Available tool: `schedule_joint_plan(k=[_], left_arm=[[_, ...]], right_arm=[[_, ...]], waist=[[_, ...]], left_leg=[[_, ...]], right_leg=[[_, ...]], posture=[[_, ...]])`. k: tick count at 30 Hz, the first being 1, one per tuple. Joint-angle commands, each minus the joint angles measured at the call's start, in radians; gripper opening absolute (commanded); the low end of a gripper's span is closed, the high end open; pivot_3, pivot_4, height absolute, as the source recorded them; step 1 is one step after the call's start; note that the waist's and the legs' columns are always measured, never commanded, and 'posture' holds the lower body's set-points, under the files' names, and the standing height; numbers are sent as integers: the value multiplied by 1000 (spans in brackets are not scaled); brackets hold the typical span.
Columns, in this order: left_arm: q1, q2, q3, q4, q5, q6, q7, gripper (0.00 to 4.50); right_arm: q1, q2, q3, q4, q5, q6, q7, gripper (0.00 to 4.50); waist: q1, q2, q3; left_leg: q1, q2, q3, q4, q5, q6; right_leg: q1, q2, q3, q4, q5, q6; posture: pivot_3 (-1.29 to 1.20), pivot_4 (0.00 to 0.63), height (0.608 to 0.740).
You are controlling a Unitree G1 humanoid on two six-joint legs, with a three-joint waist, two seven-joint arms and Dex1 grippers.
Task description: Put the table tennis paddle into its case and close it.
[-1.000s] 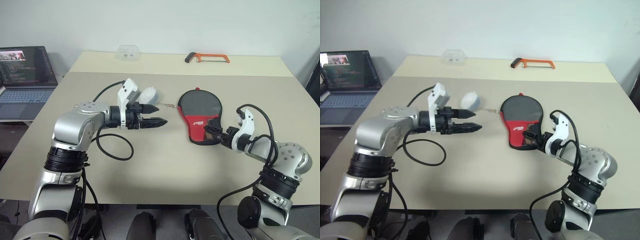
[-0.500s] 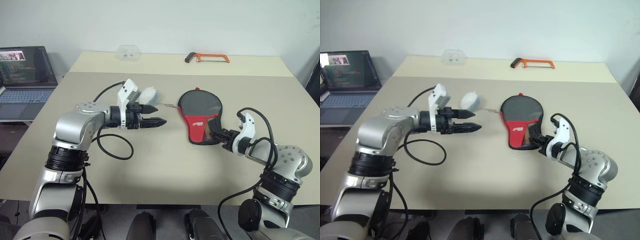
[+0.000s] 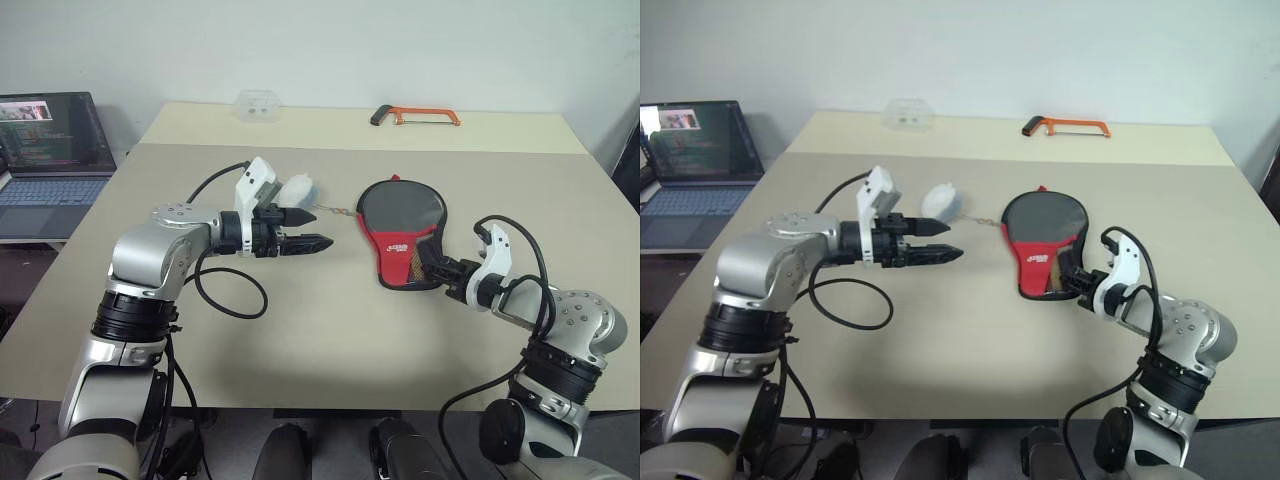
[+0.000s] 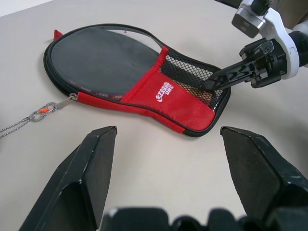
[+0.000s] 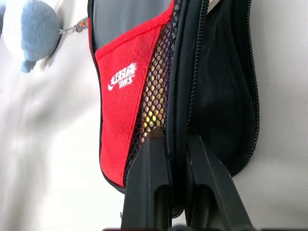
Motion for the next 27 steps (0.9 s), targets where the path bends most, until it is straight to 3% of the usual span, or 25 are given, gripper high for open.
schedule_joint_plan(k=[1,5,11,18,22,27], left_arm=[[-26,3,5,-13,-1,-14,-6,3774],[-31,-3,-4,1,3,-21,-14,3774],[-47,-19,-19,23,8,-31,-22,3774],[-70,-21,-32,60,21,-51,-46,3774],[-80,-28,-36,72,28,-57,-54,3774],[-83,-37,-40,78,34,-64,-57,3774]], right_arm=[[71,-64,32,-40,78,15,30,5],[217,-169,69,-110,219,15,74,5],[288,-205,81,-159,356,15,57,5],[461,-329,109,-272,650,15,69,5],[531,-373,118,-306,776,-3,21,5],[533,-400,169,-263,808,-74,-78,5]], waist=[[2,0,0],[14,-1,-1],[10,-2,-1],[10,-2,-1],[9,-2,-1],[6,-2,-1]], left_leg=[[0,0,0,0,0,0],[-1,0,-1,0,0,0],[0,-1,-2,0,0,0],[0,-1,-3,0,0,1],[0,-1,-4,0,0,1],[3,-1,-5,0,0,1]], right_leg=[[0,0,0,0,0,0],[1,0,0,-2,-1,1],[2,0,0,-2,-2,3],[4,0,0,-5,-2,3],[6,0,0,-6,-2,3],[9,0,0,-6,-2,3]], posture=[[0,150,740],[0,150,740],[0,150,740],[0,150,740],[0,150,740],[0,150,740]])
